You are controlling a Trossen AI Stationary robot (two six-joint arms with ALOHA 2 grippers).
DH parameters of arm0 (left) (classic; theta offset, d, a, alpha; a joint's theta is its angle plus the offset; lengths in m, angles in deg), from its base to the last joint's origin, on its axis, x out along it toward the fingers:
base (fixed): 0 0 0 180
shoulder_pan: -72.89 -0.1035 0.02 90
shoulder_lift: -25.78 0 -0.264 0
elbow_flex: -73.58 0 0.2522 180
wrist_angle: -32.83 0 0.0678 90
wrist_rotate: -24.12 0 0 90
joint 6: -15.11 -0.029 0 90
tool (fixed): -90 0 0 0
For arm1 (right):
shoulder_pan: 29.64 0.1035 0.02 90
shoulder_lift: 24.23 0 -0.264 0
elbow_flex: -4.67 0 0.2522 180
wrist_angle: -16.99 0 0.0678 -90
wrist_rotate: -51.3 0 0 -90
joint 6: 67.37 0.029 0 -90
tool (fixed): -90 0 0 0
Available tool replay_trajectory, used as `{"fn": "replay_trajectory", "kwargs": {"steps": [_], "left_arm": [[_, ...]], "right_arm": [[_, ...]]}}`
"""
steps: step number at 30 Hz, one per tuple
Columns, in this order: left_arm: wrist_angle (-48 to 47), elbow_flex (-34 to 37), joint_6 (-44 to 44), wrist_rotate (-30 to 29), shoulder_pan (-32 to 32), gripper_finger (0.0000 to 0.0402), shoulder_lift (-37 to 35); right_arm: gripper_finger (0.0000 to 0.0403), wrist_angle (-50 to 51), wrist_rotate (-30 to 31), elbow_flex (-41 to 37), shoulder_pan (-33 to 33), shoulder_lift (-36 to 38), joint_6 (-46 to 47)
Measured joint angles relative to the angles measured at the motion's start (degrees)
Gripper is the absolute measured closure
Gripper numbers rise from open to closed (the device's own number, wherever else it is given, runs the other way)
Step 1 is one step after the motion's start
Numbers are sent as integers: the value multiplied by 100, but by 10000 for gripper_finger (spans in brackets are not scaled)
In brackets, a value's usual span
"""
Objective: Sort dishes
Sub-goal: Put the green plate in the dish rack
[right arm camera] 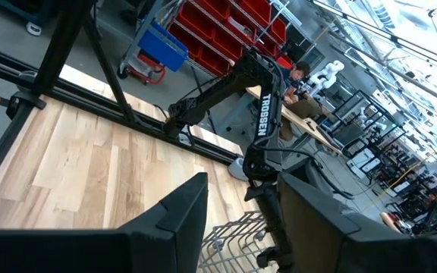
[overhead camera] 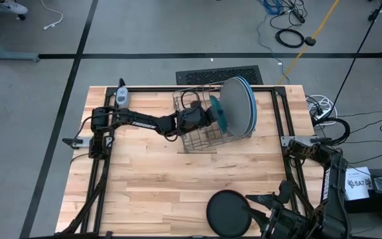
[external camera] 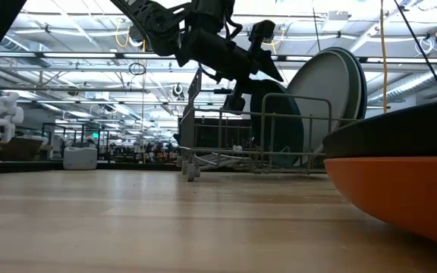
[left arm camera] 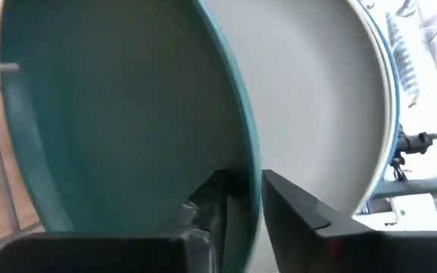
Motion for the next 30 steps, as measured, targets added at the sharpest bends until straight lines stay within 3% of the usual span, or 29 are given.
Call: {"fn": "replay_trajectory", "kwargs": {"steps": [7,15,23,30], "left_arm": [[392,0,-316,208,-59,269,0],[498,-65,-724,874,-218,230,0],[717,-445,-1796,1541,-221,223,0],[55,-560,-1553,1348,-236,223,-2]], "right_arm": [[250,0,0,0,0,0,4],[250,0,0,0,0,0,4],[250,0,-2,0,0,0,4],[250,0,-2,0,0,0,4]]}}
